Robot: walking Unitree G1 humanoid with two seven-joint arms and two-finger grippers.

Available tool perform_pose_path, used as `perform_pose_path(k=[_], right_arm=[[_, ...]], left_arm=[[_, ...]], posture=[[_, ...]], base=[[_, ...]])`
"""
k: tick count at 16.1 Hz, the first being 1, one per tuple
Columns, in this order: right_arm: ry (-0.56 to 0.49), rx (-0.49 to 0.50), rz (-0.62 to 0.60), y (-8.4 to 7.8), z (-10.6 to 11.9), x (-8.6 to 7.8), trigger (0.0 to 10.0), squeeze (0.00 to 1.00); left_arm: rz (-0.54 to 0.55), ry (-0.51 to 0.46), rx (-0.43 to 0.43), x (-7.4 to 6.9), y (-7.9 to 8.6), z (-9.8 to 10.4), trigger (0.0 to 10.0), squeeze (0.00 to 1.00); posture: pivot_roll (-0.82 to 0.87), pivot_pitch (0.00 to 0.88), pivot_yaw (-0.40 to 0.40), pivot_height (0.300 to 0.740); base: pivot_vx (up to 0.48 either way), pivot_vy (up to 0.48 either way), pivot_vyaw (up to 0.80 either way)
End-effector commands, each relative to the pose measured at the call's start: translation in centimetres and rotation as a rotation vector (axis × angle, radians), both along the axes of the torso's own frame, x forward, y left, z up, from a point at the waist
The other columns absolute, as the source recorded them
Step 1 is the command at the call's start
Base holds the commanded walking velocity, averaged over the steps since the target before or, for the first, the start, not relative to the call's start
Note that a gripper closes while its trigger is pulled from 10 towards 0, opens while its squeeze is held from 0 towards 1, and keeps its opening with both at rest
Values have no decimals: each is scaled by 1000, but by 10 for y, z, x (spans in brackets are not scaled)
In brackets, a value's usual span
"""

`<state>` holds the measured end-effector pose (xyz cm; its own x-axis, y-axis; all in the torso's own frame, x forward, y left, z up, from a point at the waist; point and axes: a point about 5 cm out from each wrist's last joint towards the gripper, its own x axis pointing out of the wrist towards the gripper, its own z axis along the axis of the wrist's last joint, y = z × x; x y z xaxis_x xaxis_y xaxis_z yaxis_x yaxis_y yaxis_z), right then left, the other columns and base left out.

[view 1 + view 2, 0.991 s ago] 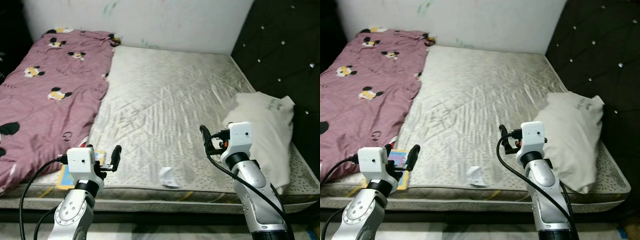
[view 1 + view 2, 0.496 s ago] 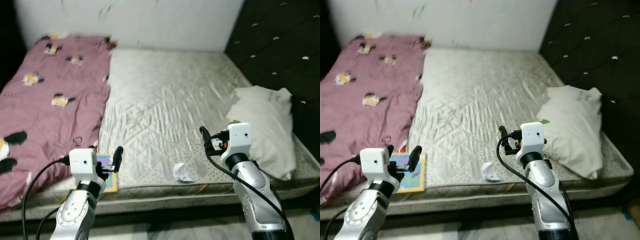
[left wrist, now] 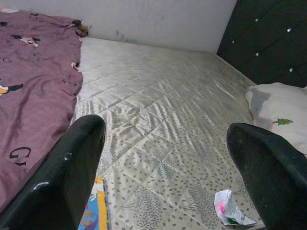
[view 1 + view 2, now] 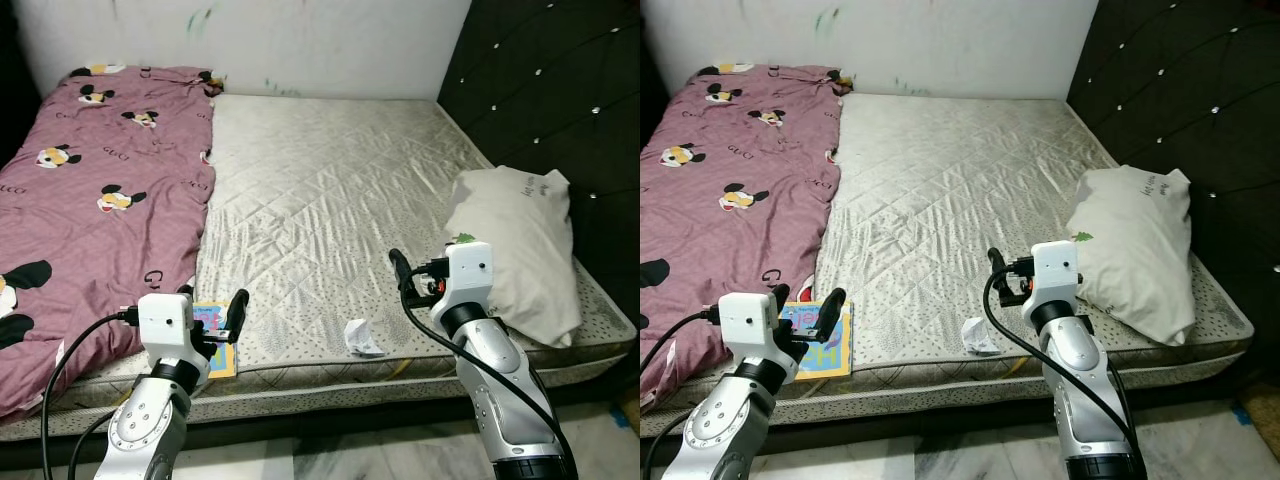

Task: Clean up the room

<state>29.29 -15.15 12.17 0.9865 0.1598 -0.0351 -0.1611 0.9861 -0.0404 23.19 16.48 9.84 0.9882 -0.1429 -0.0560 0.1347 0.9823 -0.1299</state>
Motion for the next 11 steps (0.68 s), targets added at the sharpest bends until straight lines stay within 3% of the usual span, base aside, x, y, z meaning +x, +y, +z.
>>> perform_pose_path(k=[1, 7, 11], right_arm=[[-2, -11, -15, -4, -1, 2, 10000, 0], [-5, -17, -18, -5, 0, 2, 10000, 0], [-4, -21, -23, -6, -1, 2, 10000, 0]], left_arm=[[-9, -13, 3, 0, -1, 2, 10000, 0], [-20, -11, -4, 1, -2, 2, 10000, 0], [-11, -7, -7, 1, -2, 1, 10000, 0]], posture=[[-34, 3, -84, 740], [-36, 5, -88, 740], [-40, 18, -87, 740]], base=[[244, 0, 0], [254, 0, 0], [0, 0, 0]])
